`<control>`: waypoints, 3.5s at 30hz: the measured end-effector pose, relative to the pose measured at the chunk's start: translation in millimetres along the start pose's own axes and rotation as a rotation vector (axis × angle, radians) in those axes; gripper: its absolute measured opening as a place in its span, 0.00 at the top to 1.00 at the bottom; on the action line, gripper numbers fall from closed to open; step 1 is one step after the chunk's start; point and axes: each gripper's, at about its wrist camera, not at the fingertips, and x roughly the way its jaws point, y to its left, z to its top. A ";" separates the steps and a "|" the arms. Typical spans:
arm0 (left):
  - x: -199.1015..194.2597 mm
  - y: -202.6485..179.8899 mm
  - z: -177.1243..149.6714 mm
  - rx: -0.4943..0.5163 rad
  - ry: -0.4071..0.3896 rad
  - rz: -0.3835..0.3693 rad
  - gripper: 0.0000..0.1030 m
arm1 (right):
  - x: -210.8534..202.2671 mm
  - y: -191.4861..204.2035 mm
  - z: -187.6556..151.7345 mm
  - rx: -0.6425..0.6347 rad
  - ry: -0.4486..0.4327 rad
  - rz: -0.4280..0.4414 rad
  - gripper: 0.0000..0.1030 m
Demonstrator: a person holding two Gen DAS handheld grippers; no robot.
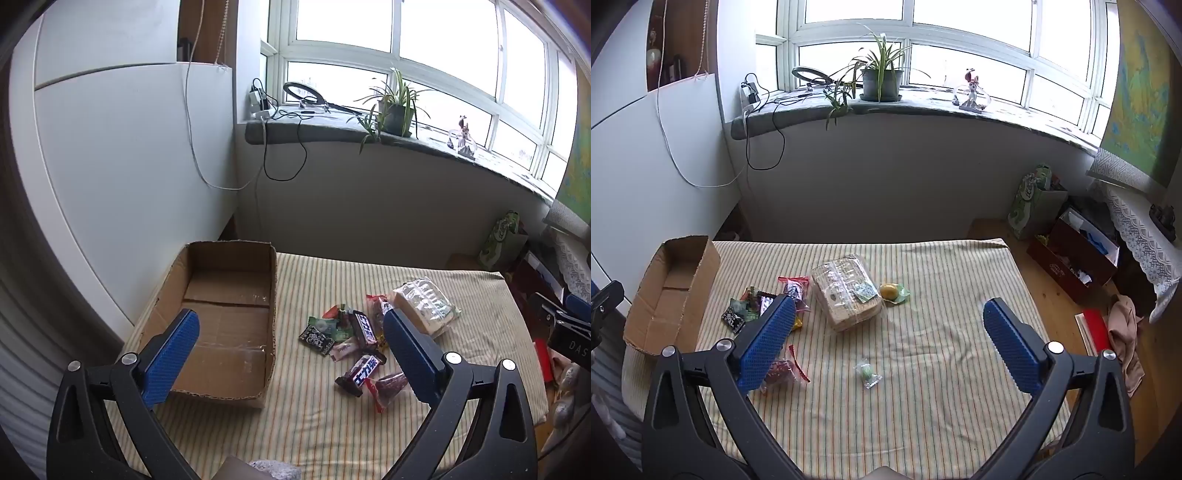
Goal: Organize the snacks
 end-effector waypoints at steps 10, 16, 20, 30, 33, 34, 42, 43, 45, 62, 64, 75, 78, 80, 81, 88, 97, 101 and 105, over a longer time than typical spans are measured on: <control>-3.9 10.0 -4.6 -0.039 0.012 -0.011 0.03 | -2.1 1.5 -0.7 -0.004 0.002 0.006 0.00; -6.3 6.9 -5.8 -0.032 0.026 0.006 0.03 | 1.0 5.0 -9.9 -0.006 0.015 0.011 0.00; -8.4 7.6 -7.4 -0.032 0.023 0.010 0.03 | -0.5 8.2 -10.0 -0.013 0.016 0.018 0.00; -15.1 8.0 -8.8 -0.033 0.011 0.010 0.03 | -4.4 9.7 -10.4 -0.015 0.011 0.020 0.00; -15.4 8.2 -9.8 -0.035 0.012 0.005 0.03 | -6.1 9.7 -10.0 -0.013 0.007 0.017 0.00; -15.9 7.8 -10.3 -0.035 0.011 0.004 0.03 | -6.9 9.6 -9.4 -0.012 0.007 0.015 0.00; -18.6 5.9 -11.4 -0.033 0.004 -0.005 0.03 | -12.7 7.2 -9.8 -0.007 -0.002 0.012 0.00; -18.8 5.9 -11.3 -0.033 0.004 -0.006 0.03 | -13.0 7.4 -9.3 -0.007 -0.003 0.012 0.00; -19.3 5.5 -11.3 -0.033 0.001 -0.007 0.03 | -13.8 6.7 -9.9 -0.006 -0.005 0.010 0.00; -22.4 7.6 -10.6 -0.033 -0.001 -0.006 0.03 | -15.1 9.4 -9.5 -0.011 -0.002 0.016 0.00; -22.5 6.8 -10.6 -0.032 -0.001 -0.006 0.03 | -15.1 9.4 -9.9 -0.010 -0.002 0.016 0.00; -21.6 4.8 -10.7 -0.033 0.002 -0.010 0.03 | -14.0 10.5 -10.6 -0.009 0.002 0.016 0.00; -21.2 4.8 -10.4 -0.032 0.005 -0.011 0.03 | -13.6 10.7 -11.9 -0.008 0.003 0.017 0.00; -20.8 4.4 -10.1 -0.032 0.005 -0.010 0.03 | -11.4 10.6 -14.8 -0.005 0.007 0.017 0.00; -20.9 4.6 -10.3 -0.032 0.005 -0.011 0.03 | -10.2 10.4 -15.5 -0.004 0.009 0.017 0.00; -17.9 3.4 -11.4 -0.030 0.014 -0.012 0.03 | -9.0 10.1 -16.9 -0.003 0.015 0.018 0.00; -9.2 5.7 -12.5 -0.039 0.039 -0.016 0.03 | 2.2 6.1 -17.8 -0.005 0.046 0.021 0.00; -2.4 8.9 -15.1 -0.047 0.064 -0.024 0.03 | 13.2 -0.5 -22.1 0.005 0.081 0.055 0.00; 4.4 9.9 -19.1 -0.042 0.090 -0.033 0.03 | 24.2 -7.1 -28.2 0.012 0.115 0.086 0.00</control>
